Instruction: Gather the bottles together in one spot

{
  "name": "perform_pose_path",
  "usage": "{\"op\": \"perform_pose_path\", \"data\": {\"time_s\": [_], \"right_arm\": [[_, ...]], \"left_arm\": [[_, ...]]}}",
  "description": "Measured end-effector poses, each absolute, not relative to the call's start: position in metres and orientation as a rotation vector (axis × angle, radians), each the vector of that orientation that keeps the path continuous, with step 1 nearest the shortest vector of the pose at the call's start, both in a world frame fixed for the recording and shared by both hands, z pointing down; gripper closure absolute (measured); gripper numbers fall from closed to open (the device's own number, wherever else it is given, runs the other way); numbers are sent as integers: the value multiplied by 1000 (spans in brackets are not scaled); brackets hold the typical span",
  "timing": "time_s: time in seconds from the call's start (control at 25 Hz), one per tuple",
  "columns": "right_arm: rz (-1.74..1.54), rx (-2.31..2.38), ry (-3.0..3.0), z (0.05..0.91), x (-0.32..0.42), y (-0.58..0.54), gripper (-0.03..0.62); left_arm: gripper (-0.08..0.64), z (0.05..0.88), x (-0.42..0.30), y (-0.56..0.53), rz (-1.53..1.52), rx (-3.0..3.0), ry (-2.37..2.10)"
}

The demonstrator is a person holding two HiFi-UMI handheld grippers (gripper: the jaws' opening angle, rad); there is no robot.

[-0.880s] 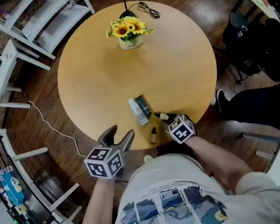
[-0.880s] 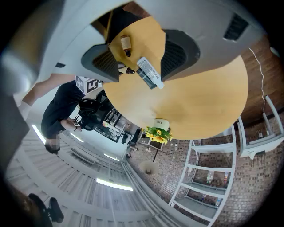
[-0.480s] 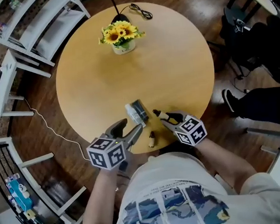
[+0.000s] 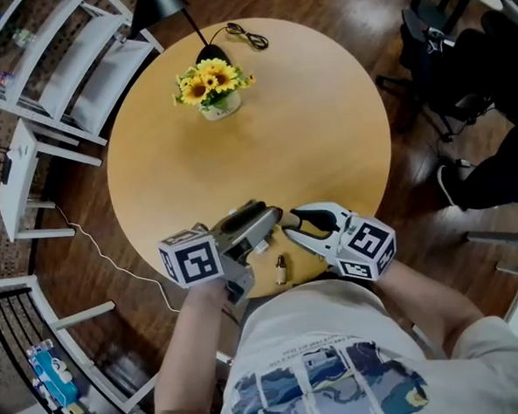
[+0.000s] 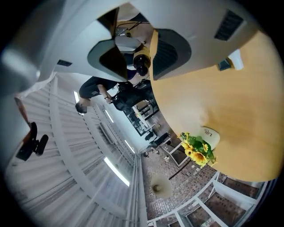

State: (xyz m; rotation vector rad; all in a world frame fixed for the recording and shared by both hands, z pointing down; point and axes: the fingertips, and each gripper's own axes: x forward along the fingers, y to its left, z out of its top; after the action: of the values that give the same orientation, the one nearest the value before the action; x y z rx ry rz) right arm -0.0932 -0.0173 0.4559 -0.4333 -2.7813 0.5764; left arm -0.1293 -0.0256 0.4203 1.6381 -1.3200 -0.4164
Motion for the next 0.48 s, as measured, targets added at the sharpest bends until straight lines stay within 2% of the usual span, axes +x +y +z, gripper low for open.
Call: {"op": "perform_pose_path", "data": {"time_s": [0.24, 0.48], "right_arm": [[534, -388, -2815, 450, -96, -24, 428], [475, -346, -2813, 456, -100, -36, 416]], "left_arm": [[477, 421, -128, -30, -354, 1630, -1315], [482, 419, -129, -44, -232, 1684, -1363]]}}
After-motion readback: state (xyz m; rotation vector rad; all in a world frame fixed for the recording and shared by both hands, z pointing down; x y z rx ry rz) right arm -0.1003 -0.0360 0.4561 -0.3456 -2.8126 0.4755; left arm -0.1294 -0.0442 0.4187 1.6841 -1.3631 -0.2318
